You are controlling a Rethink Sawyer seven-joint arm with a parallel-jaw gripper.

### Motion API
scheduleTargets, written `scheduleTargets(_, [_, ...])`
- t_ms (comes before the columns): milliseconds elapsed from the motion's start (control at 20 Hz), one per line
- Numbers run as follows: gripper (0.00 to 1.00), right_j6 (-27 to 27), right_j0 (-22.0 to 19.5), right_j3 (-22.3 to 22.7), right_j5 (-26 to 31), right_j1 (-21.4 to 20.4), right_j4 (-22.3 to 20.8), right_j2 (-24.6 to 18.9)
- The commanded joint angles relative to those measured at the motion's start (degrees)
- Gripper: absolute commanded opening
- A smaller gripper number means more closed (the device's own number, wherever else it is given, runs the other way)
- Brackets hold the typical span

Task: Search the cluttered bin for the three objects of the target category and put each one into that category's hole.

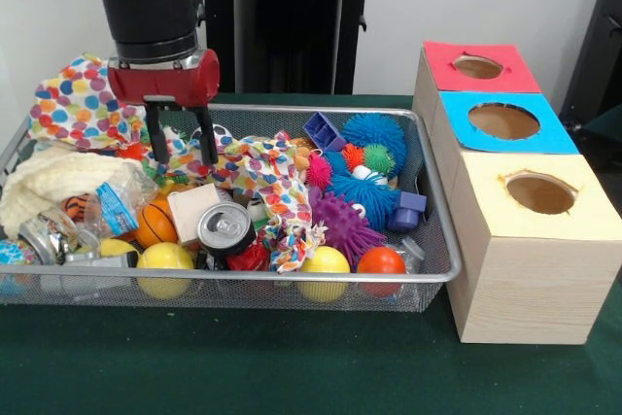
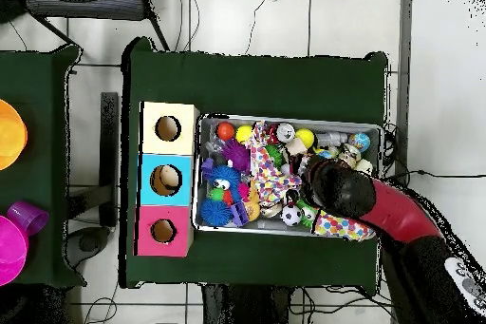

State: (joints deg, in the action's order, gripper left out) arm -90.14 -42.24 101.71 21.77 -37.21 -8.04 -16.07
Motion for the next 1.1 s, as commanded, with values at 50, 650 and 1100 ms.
scheduleTargets(50, [1.00,0.14,0.65,-5.95,4.25,1.20,-3.86,0.55])
scheduleTargets(650, [1.00,3.39,0.60,-14.59,18.73,0.13,-5.04,2.43])
scheduleTargets(1100, [1.00,2.95,-3.44,-15.69,21.42,3.74,-7.51,2.41])
